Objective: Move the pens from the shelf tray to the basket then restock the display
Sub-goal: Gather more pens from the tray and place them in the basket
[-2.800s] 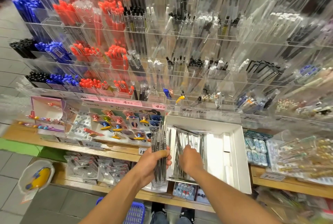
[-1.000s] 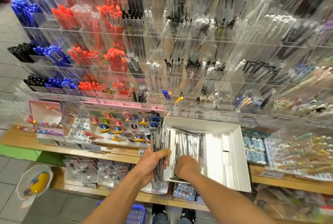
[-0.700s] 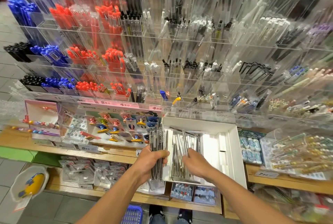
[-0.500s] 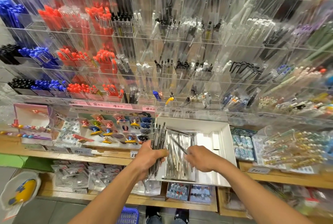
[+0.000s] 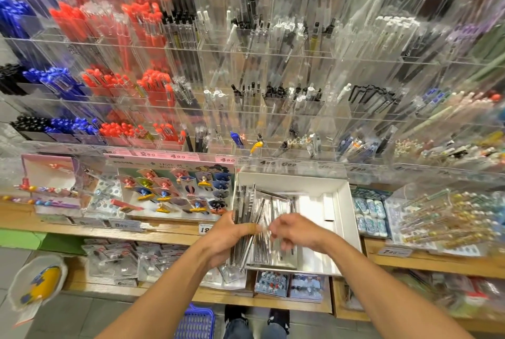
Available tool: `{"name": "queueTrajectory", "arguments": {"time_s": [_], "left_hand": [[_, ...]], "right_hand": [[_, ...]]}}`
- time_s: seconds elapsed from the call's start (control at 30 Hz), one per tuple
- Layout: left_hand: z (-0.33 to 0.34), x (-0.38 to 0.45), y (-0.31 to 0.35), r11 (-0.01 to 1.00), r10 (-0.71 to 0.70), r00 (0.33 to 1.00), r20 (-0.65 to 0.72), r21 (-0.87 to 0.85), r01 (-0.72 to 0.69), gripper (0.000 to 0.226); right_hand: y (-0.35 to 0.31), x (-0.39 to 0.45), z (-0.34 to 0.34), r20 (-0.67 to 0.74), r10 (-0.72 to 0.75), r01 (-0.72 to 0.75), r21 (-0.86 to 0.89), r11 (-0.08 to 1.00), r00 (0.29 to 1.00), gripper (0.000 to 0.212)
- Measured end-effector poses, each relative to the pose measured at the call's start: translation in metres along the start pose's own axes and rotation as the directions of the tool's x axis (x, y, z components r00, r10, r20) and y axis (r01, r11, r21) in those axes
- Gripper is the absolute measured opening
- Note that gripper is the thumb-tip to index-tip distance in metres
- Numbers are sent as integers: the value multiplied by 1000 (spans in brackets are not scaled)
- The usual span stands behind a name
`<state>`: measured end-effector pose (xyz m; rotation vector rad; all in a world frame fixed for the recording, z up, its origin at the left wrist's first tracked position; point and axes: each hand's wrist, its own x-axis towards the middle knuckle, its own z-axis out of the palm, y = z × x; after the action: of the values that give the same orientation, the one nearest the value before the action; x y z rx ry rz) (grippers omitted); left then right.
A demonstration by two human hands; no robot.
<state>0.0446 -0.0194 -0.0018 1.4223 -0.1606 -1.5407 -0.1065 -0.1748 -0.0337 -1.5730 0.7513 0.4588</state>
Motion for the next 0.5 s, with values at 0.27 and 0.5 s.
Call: {"name": "queueTrajectory", "arguments": {"time_s": [0.27,0.5], "left_hand": [[-16,0,-10,980,1,999,-51,-197,-11,43],[-19,-6,-7,976,28,998,-58,-213,-40,37]], "right_hand": [[29,35,45,129,150,-38,-621,783,980,31],[25,30,40,121,99,-11,-574,819,988,21]]}}
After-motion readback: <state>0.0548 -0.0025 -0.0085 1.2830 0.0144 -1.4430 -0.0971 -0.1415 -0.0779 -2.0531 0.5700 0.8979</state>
